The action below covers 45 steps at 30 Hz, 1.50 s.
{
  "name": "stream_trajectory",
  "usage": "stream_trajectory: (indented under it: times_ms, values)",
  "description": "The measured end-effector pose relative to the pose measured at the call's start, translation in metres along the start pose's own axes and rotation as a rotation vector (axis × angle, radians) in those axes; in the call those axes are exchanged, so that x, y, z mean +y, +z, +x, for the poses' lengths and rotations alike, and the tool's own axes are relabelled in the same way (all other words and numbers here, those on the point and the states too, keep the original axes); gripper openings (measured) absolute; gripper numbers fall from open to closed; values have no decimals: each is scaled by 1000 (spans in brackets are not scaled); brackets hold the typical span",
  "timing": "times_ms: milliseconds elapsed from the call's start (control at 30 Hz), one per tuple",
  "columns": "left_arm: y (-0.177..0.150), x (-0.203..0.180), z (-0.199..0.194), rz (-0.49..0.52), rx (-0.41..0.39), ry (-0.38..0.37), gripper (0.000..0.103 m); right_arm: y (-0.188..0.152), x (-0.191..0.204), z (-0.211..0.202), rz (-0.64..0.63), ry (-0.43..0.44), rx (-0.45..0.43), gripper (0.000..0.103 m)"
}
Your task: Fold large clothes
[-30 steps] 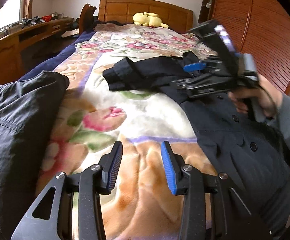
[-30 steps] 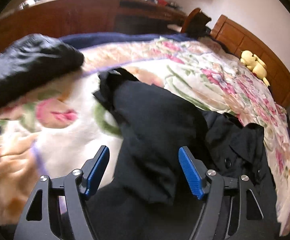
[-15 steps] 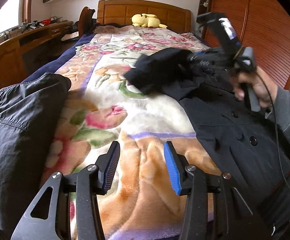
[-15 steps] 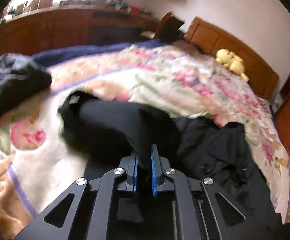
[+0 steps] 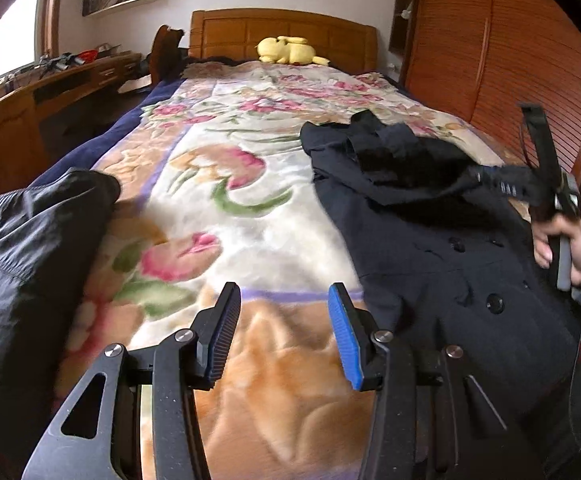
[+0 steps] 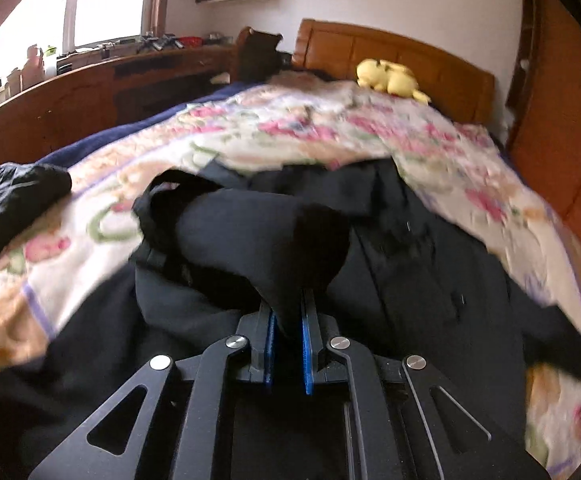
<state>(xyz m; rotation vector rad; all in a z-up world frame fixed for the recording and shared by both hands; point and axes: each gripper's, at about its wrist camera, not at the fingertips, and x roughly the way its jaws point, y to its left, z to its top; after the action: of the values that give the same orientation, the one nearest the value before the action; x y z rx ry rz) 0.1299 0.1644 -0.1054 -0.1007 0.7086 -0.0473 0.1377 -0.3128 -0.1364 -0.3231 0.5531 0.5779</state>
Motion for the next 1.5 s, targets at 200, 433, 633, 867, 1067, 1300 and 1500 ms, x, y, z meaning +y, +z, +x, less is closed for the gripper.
stream_trajectory:
  times_ms: [200,433,633,867,1067,1300,1500]
  values:
    - [4,-19,6,16,-15,-29,47,-16,2,-17,-48,9,30,16]
    - [2,-30,5,24,-6,-33,47,-5,5,-39,-74,40,-31,62]
    - [-2,-34,4,28,3,-34,47,-5,20,-11,-141,77,20,64]
    - [-3,-37,2,33,3,-41,47,14,29,39,-166,66,114,64]
    - [-2,-39,-2,42,-5,-44,47,21,34,68,-205,16,164,64]
    - [-3,-39,-2,42,-6,-46,47,23,27,43,-189,-88,27,10]
    - [1,-46,-3,53,-9,-54,47,18,1,-14,-47,-82,-114,8]
